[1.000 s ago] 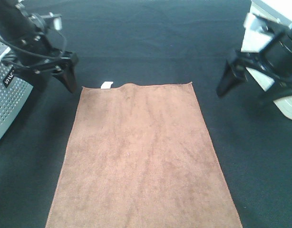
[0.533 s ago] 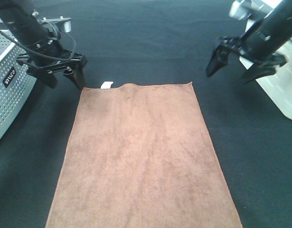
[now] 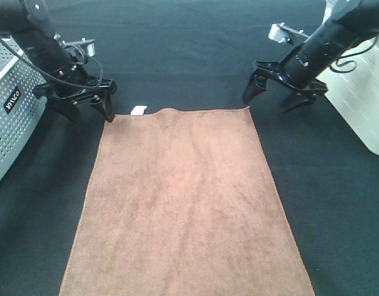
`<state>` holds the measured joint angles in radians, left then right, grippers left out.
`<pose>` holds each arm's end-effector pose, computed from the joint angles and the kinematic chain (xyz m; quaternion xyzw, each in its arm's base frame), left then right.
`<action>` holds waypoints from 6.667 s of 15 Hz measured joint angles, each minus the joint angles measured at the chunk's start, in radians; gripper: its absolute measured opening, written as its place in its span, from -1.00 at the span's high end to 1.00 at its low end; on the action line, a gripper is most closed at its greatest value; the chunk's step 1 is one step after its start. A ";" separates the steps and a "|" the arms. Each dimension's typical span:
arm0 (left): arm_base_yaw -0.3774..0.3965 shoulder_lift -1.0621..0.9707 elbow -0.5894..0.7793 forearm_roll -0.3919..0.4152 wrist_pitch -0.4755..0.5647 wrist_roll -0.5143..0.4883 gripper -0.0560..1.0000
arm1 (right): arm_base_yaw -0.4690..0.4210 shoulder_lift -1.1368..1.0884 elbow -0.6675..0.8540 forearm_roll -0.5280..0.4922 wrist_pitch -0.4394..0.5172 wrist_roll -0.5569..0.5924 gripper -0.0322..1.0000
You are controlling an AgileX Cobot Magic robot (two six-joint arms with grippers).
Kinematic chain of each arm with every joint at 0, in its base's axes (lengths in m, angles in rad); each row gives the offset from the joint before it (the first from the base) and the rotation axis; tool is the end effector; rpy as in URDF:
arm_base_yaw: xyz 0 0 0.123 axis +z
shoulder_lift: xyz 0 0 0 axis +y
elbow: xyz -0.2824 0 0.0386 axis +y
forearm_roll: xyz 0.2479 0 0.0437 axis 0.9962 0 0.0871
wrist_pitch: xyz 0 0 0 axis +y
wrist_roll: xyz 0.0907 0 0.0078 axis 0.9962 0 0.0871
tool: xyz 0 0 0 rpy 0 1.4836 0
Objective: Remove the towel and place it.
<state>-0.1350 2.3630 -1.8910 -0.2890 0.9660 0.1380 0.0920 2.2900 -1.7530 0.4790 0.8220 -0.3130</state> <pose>0.4824 -0.0871 0.1341 0.0661 0.9838 -0.1266 0.1088 0.4755 0.0748 0.1405 -0.0621 0.9679 0.1787 0.1654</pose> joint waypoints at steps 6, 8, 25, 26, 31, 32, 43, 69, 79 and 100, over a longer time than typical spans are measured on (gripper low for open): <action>0.028 0.093 -0.059 -0.130 -0.009 0.035 -0.48 | 0.019 0.106 -0.053 0.017 -0.049 -0.014 -0.72; 0.036 0.108 -0.067 -0.176 -0.008 0.050 -0.48 | 0.018 0.118 -0.061 0.021 -0.048 -0.014 -0.72; -0.053 0.122 -0.071 -0.171 -0.050 0.031 0.17 | 0.179 0.134 -0.069 -0.120 -0.152 0.039 -0.23; -0.053 0.123 -0.071 -0.142 -0.054 0.031 0.42 | 0.179 0.135 -0.069 -0.154 -0.160 0.061 -0.01; -0.063 0.123 -0.071 -0.030 -0.060 0.027 0.87 | 0.178 0.141 -0.069 -0.242 -0.175 0.088 0.94; -0.065 0.123 -0.072 -0.012 -0.060 0.027 0.87 | 0.178 0.141 -0.069 -0.245 -0.175 0.089 0.94; -0.070 0.143 -0.240 0.129 -0.004 0.027 0.88 | 0.183 0.135 -0.170 -0.348 -0.167 0.126 0.94; -0.068 0.213 -0.320 0.150 -0.629 0.035 0.88 | 0.159 0.211 -0.233 -0.371 -0.791 0.140 0.94; -0.068 0.304 -0.320 0.150 -0.762 0.052 0.88 | 0.153 0.346 -0.349 -0.313 -0.791 0.140 0.94; -0.057 0.382 -0.321 0.159 -0.852 0.052 -0.55 | 0.138 0.410 -0.352 -0.259 -0.853 0.140 -0.15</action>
<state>-0.1920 2.7450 -2.2120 -0.1300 0.1140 0.1900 0.2300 2.7000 -2.1050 0.2200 -0.0310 -0.1730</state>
